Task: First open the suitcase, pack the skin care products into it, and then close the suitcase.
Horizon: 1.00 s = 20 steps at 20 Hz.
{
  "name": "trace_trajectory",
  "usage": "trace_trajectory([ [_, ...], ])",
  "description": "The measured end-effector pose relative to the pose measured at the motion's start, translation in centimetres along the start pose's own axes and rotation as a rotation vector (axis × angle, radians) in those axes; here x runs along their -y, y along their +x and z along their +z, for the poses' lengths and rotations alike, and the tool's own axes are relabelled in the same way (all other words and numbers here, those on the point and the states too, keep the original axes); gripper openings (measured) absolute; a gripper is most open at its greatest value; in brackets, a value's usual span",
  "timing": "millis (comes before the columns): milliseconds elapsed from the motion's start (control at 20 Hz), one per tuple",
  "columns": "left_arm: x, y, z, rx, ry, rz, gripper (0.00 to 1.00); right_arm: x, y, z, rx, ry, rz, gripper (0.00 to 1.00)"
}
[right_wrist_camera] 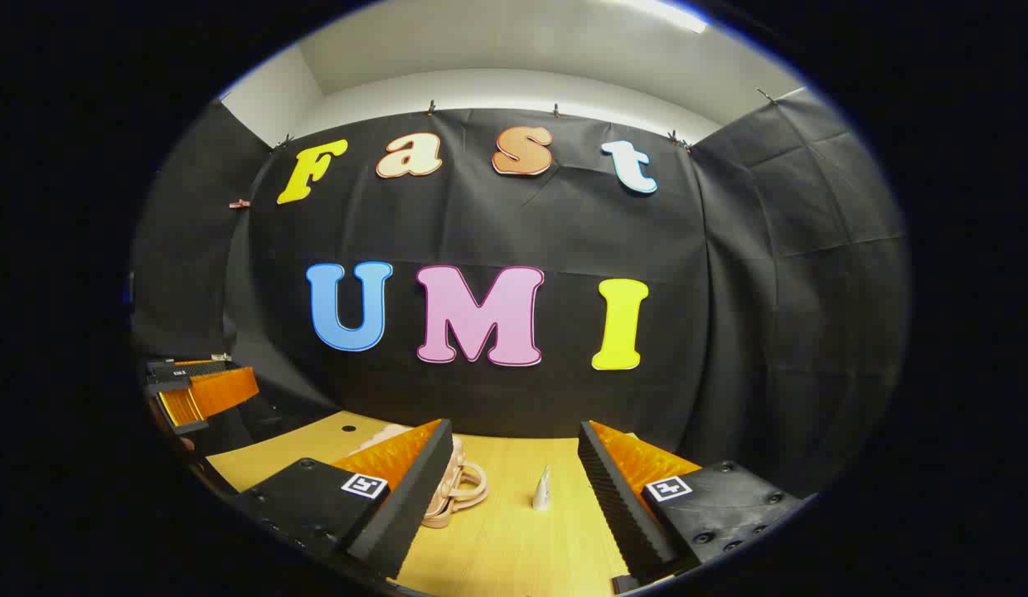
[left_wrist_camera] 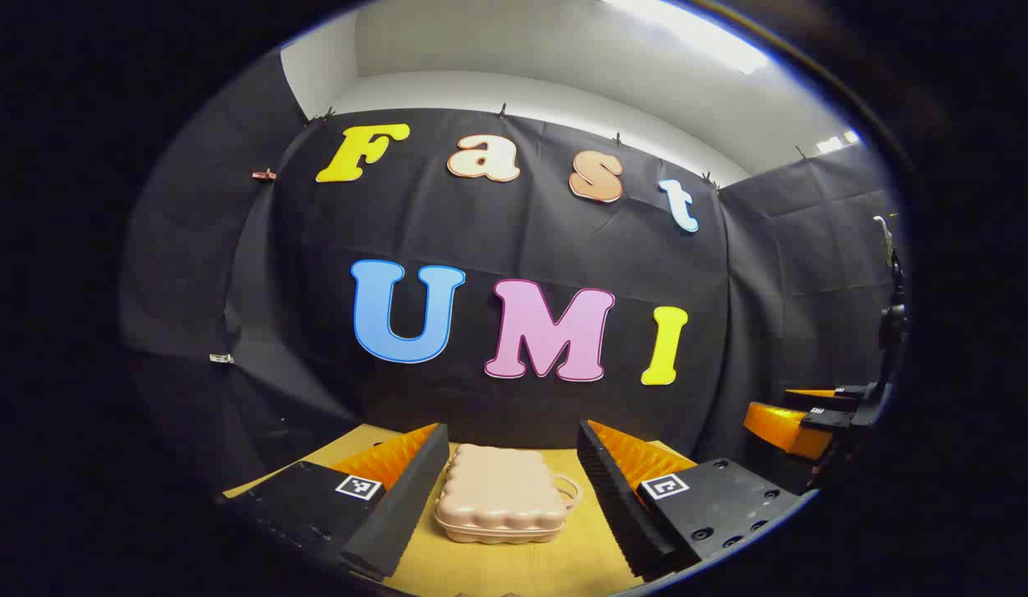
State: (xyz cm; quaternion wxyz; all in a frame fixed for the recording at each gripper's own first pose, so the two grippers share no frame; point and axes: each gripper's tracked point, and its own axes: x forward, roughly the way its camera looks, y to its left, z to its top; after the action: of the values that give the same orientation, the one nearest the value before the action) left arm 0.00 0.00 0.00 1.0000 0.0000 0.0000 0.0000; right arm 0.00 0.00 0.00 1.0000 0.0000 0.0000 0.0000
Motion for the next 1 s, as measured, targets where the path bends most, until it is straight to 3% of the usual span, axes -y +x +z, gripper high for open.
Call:
trace_trajectory([
  [150,0.6,0.0,-0.5,-0.009,-0.018,-0.034,0.98,0.6,-0.4,0.0,0.012,0.007,-0.036,0.96],
  [550,0.3,-0.2,-3.2,-0.105,0.014,-0.029,0.98,1.3,-2.0,-1.7,-0.033,0.0,-0.058,0.96],
  [1000,3.2,2.9,-5.7,-0.201,0.016,-0.07,0.98,3.6,-0.1,-2.0,-0.052,-0.001,-0.082,0.96],
])
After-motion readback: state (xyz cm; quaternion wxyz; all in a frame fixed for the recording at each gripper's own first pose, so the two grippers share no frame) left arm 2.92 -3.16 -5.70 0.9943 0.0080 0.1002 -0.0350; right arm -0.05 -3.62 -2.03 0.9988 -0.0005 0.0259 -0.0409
